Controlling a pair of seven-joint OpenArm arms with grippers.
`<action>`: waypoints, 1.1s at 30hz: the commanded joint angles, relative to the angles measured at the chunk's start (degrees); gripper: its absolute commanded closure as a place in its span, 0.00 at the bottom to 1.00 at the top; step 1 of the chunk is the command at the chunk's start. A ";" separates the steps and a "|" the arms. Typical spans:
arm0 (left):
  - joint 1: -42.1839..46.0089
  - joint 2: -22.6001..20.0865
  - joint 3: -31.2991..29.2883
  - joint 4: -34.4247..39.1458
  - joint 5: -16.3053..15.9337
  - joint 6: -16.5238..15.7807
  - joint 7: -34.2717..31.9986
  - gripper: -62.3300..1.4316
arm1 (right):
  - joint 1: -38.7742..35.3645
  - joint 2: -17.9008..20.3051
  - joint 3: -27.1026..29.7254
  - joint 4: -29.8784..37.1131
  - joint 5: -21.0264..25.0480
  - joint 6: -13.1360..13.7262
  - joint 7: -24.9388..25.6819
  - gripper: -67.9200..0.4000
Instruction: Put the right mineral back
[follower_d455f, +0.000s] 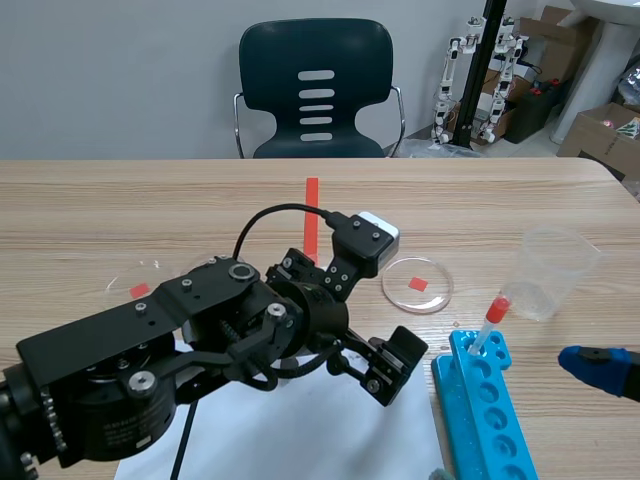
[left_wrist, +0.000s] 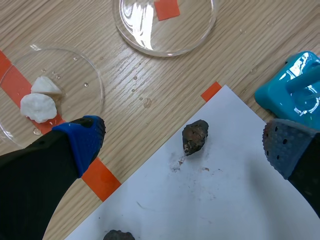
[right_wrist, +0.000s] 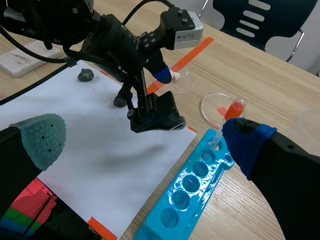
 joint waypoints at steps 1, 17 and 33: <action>-0.79 0.57 0.17 0.57 -0.11 -0.09 -0.85 0.00 | 0.04 -0.02 0.22 0.79 0.39 -0.22 0.85 0.00; -0.79 0.59 0.17 0.57 0.98 -0.09 -0.81 0.00 | 0.04 -0.02 0.22 0.79 0.39 -0.22 0.85 0.00; -0.76 0.59 0.17 0.57 0.96 -0.09 -0.83 0.00 | 0.04 -0.02 0.22 0.79 0.39 -0.22 0.85 0.00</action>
